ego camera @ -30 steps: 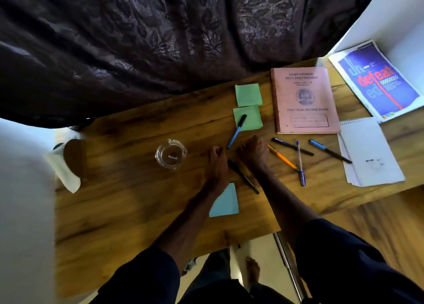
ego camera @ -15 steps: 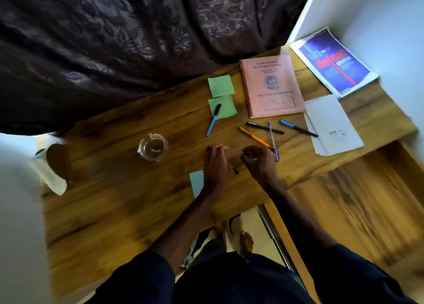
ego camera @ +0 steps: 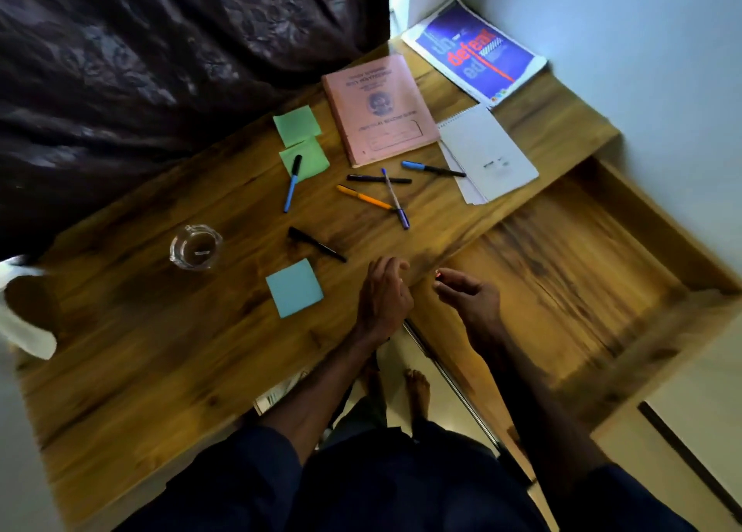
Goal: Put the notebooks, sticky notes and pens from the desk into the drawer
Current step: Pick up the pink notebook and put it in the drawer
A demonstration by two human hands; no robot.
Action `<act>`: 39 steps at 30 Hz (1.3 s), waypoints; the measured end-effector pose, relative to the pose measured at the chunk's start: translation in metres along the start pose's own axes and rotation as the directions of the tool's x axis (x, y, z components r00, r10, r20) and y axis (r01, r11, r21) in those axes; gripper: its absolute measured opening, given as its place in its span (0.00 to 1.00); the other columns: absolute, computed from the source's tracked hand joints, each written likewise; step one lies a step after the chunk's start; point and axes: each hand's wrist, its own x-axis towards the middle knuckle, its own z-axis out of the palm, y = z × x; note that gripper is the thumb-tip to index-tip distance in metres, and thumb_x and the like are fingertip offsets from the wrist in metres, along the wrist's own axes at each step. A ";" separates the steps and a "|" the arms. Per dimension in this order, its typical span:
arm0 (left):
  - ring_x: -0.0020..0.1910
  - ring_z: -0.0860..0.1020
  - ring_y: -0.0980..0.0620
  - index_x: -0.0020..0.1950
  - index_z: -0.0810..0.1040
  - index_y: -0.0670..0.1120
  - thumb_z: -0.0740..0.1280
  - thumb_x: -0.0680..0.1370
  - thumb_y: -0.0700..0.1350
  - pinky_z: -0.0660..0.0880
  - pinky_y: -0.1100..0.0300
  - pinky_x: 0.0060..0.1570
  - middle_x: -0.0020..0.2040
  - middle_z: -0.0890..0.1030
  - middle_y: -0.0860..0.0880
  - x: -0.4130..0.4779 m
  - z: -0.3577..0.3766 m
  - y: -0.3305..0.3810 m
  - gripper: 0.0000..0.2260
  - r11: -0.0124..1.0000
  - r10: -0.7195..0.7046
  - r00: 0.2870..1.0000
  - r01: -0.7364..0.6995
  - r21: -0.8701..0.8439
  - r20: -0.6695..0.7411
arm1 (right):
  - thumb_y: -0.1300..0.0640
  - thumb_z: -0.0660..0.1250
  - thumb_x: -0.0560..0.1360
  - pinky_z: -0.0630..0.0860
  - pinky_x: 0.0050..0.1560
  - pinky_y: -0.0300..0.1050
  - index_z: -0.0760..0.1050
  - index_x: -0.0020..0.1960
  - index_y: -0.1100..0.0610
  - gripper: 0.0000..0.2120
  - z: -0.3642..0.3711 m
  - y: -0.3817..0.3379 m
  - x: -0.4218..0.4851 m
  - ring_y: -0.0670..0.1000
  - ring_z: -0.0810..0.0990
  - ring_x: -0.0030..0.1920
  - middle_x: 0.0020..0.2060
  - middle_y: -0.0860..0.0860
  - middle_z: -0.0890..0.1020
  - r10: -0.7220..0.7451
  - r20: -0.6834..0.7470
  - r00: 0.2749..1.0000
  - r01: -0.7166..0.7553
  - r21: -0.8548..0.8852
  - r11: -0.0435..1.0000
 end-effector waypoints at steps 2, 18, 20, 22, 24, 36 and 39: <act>0.56 0.76 0.52 0.59 0.78 0.47 0.63 0.76 0.36 0.75 0.61 0.50 0.56 0.80 0.49 -0.006 0.010 0.008 0.14 1.000 0.021 1.000 -0.021 0.002 0.021 | 0.66 0.75 0.72 0.81 0.48 0.41 0.83 0.56 0.61 0.13 -0.016 0.009 -0.007 0.52 0.86 0.49 0.49 0.55 0.87 -0.002 -0.015 1.000 0.002 0.011 1.000; 0.57 0.75 0.52 0.60 0.78 0.45 0.64 0.79 0.39 0.71 0.57 0.62 0.56 0.79 0.48 -0.033 0.062 0.012 0.10 0.990 0.012 0.953 -0.053 0.127 0.304 | 0.62 0.76 0.72 0.83 0.39 0.44 0.85 0.48 0.59 0.05 -0.055 0.095 0.025 0.49 0.85 0.37 0.40 0.52 0.87 -0.022 -0.198 0.980 -0.054 -0.370 0.927; 0.56 0.74 0.52 0.60 0.77 0.45 0.63 0.79 0.40 0.69 0.57 0.62 0.56 0.79 0.48 -0.032 0.070 0.012 0.10 0.983 0.038 0.956 -0.089 0.163 0.292 | 0.60 0.75 0.73 0.78 0.39 0.35 0.85 0.49 0.57 0.05 -0.052 0.106 0.039 0.48 0.85 0.40 0.41 0.48 0.86 -0.100 -0.139 0.985 0.012 -0.528 0.849; 0.55 0.73 0.52 0.61 0.77 0.44 0.63 0.79 0.41 0.70 0.57 0.61 0.56 0.79 0.48 -0.029 0.076 0.016 0.11 0.975 0.051 0.952 -0.113 0.190 0.301 | 0.59 0.74 0.73 0.69 0.38 0.28 0.85 0.51 0.56 0.06 -0.047 0.113 0.051 0.45 0.82 0.42 0.43 0.47 0.85 -0.150 -0.093 0.984 0.057 -0.637 0.769; 0.55 0.73 0.51 0.61 0.77 0.44 0.63 0.79 0.41 0.71 0.56 0.61 0.56 0.79 0.48 -0.025 0.081 0.019 0.12 0.973 0.047 0.946 -0.117 0.201 0.321 | 0.59 0.73 0.73 0.69 0.37 0.32 0.86 0.52 0.55 0.08 -0.042 0.115 0.058 0.44 0.81 0.41 0.45 0.48 0.87 -0.187 -0.086 0.979 0.074 -0.702 0.709; 0.54 0.73 0.52 0.59 0.78 0.45 0.63 0.77 0.40 0.74 0.57 0.58 0.55 0.80 0.48 -0.023 0.091 0.020 0.11 0.968 -0.017 0.947 -0.065 0.243 0.321 | 0.51 0.69 0.76 0.73 0.38 0.41 0.84 0.50 0.51 0.06 -0.039 0.143 0.073 0.48 0.80 0.43 0.45 0.49 0.83 -0.262 0.059 0.963 0.209 -0.777 0.594; 0.54 0.74 0.51 0.58 0.78 0.44 0.63 0.78 0.40 0.73 0.56 0.58 0.54 0.80 0.47 -0.022 0.089 0.024 0.10 0.971 -0.024 0.948 -0.054 0.233 0.318 | 0.48 0.67 0.77 0.75 0.36 0.43 0.83 0.48 0.53 0.10 -0.037 0.142 0.071 0.49 0.78 0.39 0.42 0.51 0.82 -0.298 0.052 0.953 0.227 -0.774 0.591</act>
